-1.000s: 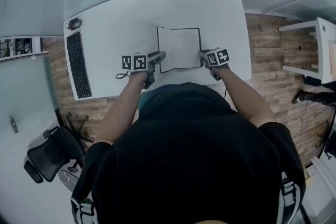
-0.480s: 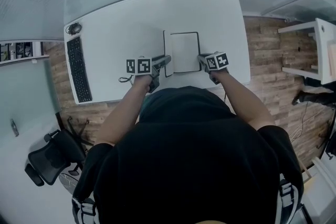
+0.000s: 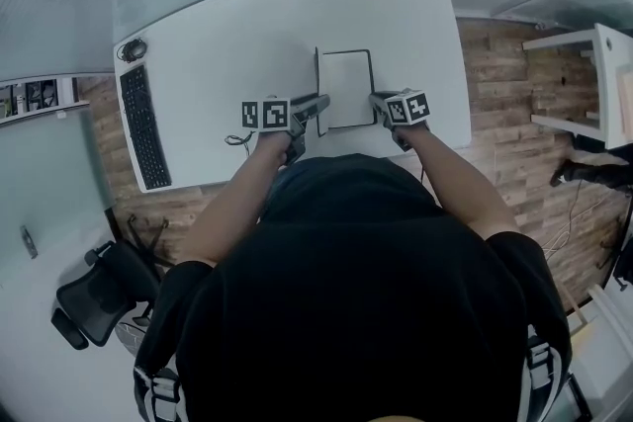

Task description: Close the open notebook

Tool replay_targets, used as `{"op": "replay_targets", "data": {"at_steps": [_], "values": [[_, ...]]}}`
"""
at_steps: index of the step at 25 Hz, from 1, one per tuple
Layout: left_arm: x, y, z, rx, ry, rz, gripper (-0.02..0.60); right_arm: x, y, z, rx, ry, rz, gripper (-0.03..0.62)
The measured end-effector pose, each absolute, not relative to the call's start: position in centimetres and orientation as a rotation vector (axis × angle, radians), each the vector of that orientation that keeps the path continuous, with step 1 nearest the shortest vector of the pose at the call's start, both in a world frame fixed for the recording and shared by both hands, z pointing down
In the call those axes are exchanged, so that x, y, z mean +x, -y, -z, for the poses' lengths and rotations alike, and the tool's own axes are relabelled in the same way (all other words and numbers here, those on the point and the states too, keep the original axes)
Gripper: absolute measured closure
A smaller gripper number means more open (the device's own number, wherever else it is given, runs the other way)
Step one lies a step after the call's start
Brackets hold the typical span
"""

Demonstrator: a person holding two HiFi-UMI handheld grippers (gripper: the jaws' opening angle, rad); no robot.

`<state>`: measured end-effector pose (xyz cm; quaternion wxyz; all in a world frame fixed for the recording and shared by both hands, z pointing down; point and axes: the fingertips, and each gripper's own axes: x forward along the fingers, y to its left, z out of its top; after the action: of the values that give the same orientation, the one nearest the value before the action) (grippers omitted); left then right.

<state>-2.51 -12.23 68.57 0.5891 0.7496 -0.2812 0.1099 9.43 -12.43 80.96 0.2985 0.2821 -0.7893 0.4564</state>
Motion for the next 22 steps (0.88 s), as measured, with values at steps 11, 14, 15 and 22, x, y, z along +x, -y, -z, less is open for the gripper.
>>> {"op": "replay_targets", "data": {"at_steps": [11, 14, 15, 22], "values": [[0.3, 12.9, -68.8, 1.718, 0.576, -0.261, 0.402, 9.8, 12.7, -80.7, 0.778, 2.126, -1.239, 0.546], [1.0, 13.0, -68.9, 1.713, 0.559, -0.261, 0.394, 9.8, 12.8, -80.6, 0.774, 2.130, -1.239, 0.546], [1.2, 13.1, -69.0, 1.714, 0.552, -0.261, 0.391, 9.8, 12.9, -80.7, 0.775, 2.128, -1.239, 0.546], [2.6, 13.3, -69.2, 1.726, 0.494, -0.274, 0.385, 9.8, 13.0, -80.6, 0.764, 2.134, -1.251, 0.546]]}}
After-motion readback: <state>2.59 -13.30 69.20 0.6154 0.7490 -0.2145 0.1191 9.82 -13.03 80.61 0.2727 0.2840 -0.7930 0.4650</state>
